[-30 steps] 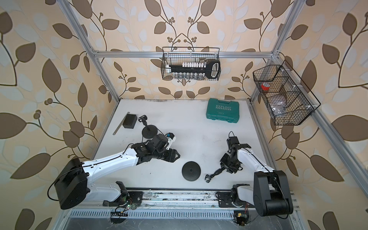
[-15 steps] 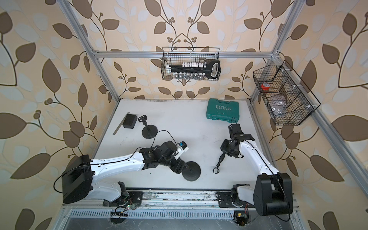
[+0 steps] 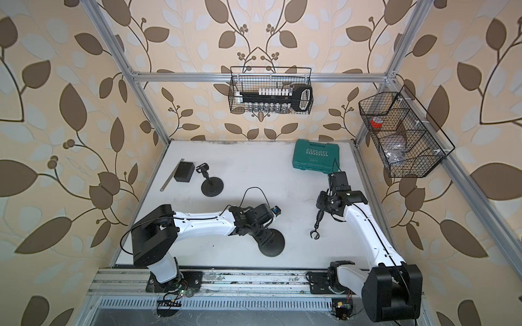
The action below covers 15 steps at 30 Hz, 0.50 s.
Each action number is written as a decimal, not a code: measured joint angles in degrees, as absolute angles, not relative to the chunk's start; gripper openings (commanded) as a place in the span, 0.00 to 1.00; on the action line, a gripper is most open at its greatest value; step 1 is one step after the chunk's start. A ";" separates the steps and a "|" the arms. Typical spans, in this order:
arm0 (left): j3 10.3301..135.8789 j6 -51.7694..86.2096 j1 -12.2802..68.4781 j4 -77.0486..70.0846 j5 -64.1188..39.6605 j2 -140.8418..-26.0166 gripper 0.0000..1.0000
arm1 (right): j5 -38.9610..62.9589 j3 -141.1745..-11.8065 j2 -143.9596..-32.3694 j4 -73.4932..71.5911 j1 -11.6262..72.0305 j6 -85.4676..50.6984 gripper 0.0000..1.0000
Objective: Assemble a microphone stand
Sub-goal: Pick up the microphone stand pole from the center of the board, then move the microphone stand base to the center of the board.
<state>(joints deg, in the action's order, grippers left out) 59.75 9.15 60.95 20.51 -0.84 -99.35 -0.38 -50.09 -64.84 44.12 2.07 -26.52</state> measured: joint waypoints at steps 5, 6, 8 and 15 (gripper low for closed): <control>59.94 9.08 61.14 20.78 -0.82 -99.81 0.66 | 0.19 -50.09 -63.70 43.42 2.07 -26.04 0.00; 59.94 9.08 61.17 20.78 -0.82 -99.83 0.66 | 0.40 -50.09 -63.72 43.42 2.07 -26.02 0.00; 59.94 9.08 61.17 20.78 -0.82 -99.92 0.66 | 0.84 -50.09 -63.70 43.40 2.07 -26.00 0.00; 61.69 9.37 61.17 22.46 0.05 -101.06 0.65 | 1.91 -50.09 -62.43 43.42 2.13 -26.09 0.00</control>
